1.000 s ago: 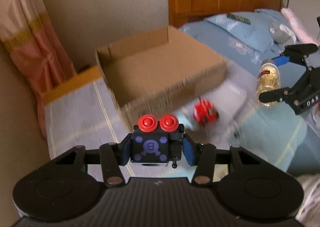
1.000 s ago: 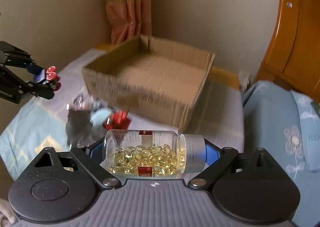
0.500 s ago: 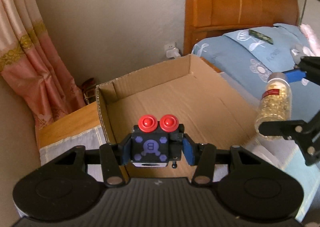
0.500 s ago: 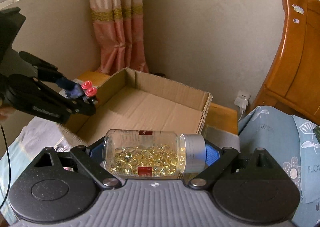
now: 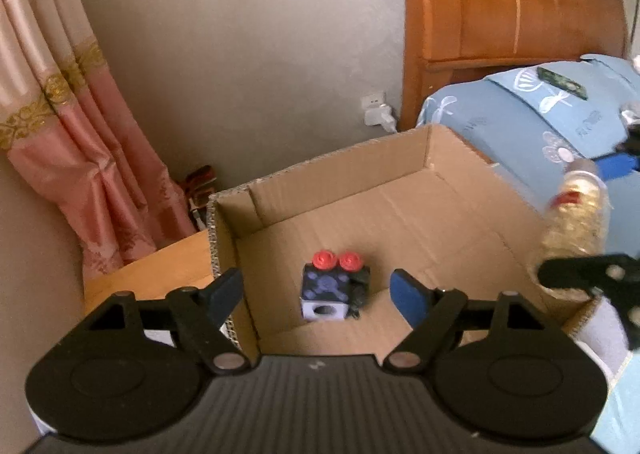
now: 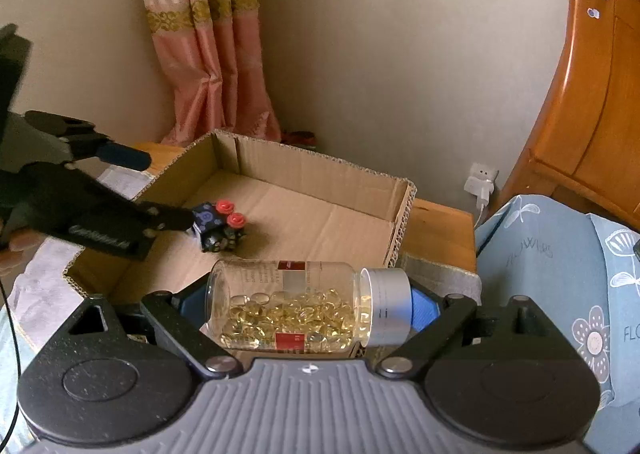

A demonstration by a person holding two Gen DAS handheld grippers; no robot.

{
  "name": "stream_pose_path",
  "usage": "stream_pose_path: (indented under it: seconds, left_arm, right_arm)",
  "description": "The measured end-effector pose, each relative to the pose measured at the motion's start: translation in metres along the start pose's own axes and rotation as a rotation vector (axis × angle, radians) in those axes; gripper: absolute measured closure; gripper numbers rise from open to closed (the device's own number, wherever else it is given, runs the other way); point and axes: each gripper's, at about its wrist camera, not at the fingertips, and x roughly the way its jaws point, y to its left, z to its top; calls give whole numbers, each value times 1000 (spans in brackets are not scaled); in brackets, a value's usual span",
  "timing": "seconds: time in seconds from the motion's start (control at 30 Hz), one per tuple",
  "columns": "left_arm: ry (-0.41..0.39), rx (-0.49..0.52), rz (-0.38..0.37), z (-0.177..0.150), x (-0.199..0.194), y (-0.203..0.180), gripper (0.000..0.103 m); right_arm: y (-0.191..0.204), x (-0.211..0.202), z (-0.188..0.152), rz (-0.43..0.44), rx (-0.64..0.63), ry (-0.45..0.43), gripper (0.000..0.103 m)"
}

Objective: Organize rigid objects
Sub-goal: 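Carry the cube into the box and open left tool while right tool drops the bottle there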

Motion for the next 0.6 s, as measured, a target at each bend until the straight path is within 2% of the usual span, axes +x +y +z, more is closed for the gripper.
stream_pose_path:
  seconds: [0.17,0.43,0.5,0.6]
  left_arm:
    - [-31,-14,6,-5,-17,3,15]
    - [-80,-11,-2,-16,-47,10,10]
    - [-79,-16,0,-20,-51,12,10]
    - [-86,-22,-3,-25,-58,12,10]
  right_arm:
    - [-2,8,10,-12,3,2,7]
    - [3,30,35,-46,-6,7,7]
    - [5,33,38,-48,-12,6,0]
    - [8,29,37,-54,-21,-4,0]
